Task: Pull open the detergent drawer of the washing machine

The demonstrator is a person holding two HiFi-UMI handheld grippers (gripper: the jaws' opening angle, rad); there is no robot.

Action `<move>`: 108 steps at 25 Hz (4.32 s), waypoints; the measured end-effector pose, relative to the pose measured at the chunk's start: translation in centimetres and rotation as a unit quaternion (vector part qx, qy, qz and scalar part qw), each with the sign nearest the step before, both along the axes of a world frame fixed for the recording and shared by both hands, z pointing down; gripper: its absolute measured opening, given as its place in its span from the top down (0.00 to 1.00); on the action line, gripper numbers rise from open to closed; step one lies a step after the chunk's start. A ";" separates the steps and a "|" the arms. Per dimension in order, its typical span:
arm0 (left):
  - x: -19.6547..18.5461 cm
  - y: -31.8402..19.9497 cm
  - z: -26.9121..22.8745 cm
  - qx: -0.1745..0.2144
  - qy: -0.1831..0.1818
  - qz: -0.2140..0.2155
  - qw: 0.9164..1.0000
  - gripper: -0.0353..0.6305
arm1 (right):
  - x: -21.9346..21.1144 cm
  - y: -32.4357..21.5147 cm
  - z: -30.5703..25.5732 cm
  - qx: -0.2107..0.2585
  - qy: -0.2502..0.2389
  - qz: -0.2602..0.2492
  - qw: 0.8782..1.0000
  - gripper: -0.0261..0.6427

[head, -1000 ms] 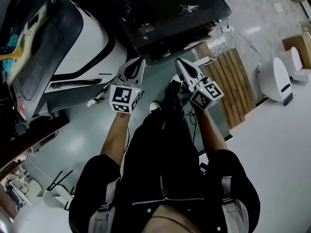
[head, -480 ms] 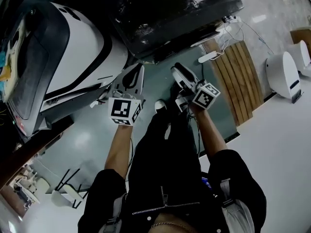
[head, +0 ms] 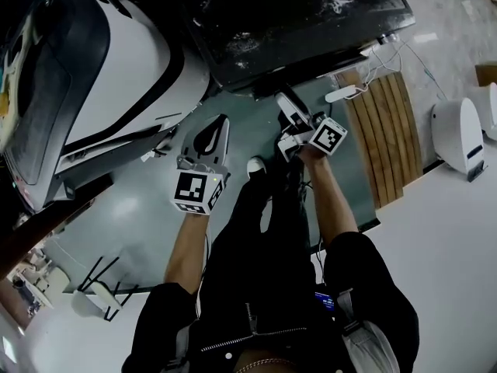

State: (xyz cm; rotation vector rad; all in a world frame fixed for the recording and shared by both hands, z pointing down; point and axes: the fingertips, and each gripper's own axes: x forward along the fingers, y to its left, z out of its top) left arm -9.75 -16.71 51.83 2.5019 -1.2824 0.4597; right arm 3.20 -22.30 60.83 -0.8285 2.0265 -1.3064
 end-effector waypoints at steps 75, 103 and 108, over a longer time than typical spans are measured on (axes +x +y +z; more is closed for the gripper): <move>-3.0 3.5 5.5 -0.040 0.016 -0.026 0.999 0.91 | 2.0 -2.9 1.3 0.023 -0.194 0.033 0.980 0.53; -2.6 4.4 5.6 -0.038 0.013 -0.004 0.999 0.91 | 3.0 -0.2 1.0 0.032 -0.195 0.041 0.979 0.54; -2.3 4.4 5.5 -0.037 0.013 0.006 0.999 0.91 | 3.4 1.0 0.9 0.032 -0.195 0.042 0.979 0.54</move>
